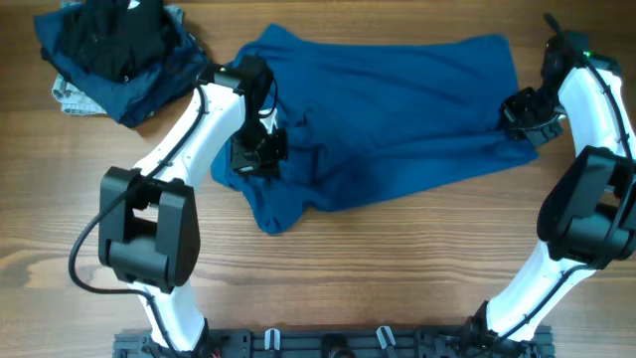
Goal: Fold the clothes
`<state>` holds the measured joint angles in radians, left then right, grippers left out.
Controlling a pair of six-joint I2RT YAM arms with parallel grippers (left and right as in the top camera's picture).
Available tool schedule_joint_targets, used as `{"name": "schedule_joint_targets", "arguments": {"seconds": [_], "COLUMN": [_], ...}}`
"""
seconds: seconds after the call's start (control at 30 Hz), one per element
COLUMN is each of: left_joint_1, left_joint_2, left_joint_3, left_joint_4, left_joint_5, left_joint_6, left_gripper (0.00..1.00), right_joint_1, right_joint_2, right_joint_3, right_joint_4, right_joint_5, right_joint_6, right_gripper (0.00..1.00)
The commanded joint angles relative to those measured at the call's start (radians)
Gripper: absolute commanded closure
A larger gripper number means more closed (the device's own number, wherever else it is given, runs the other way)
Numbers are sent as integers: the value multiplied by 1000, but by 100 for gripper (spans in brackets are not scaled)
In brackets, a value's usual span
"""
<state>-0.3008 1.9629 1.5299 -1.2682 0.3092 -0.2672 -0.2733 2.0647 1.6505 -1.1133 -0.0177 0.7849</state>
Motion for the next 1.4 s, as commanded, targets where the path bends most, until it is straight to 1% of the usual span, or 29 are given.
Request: {"name": "schedule_joint_targets", "arguments": {"seconds": [0.0, 0.2, 0.33, 0.5, 0.6, 0.7, 0.83, 0.97, 1.1, 1.17, 1.23, 1.27, 1.3, 1.33, 1.37], "left_joint_1": [5, 1, -26, -102, -142, -194, -240, -261, -260, -260, -259, -259, -262, -266, -272], "left_joint_2": [-66, -207, -280, -299, -299, -299, -299, -299, -299, -299, -299, -299, -299, -299, -299], "left_joint_3": [-8, -8, -8, -8, -8, -8, -8, -8, -8, -8, -8, -8, -8, -8, -8], "left_joint_4": [-16, -72, -117, -198, -233, -273, -310, -334, -346, -352, -351, -350, -349, -349, -349], "left_joint_5": [-16, -15, -15, -15, -15, -15, -15, -15, -52, -98, -111, -109, -109, -109, -108], "left_joint_6": [2, 2, 2, 0, -3, -6, -6, -10, -42, -87, -106, -108, -108, -108, -109], "left_gripper": [96, 96, 96, 96, 96, 96, 96, 96, 96, 96, 96, 96, 96, 94, 87], "right_joint_1": [-2, -2, -2, -2, -2, -5, -20, -28, -28, -28, -28, -28, -28, -28, -28], "right_joint_2": [-43, -163, -241, -314, -320, -320, -320, -320, -320, -320, -320, -320, -320, -320, -320], "right_joint_3": [21, 21, 21, 21, 21, 21, 21, 21, 19, 17, 17, 16, 14, 10, 2], "right_joint_4": [-38, -154, -226, -312, -352, -357, -334, -321, -323, -323, -323, -324, -322, -319, -319], "right_joint_5": [32, 106, 171, 237, 264, 323, 328, 328, 325, 323, 322, 306, 278, 253, 227], "right_joint_6": [0, 3, 5, 1, 2, 21, 26, 25, 26, 26, 26, 22, 1, -26, -55], "right_gripper": [96, 96, 96, 96, 96, 96, 94, 88, 92, 94, 93, 92, 87, 76, 73]}}
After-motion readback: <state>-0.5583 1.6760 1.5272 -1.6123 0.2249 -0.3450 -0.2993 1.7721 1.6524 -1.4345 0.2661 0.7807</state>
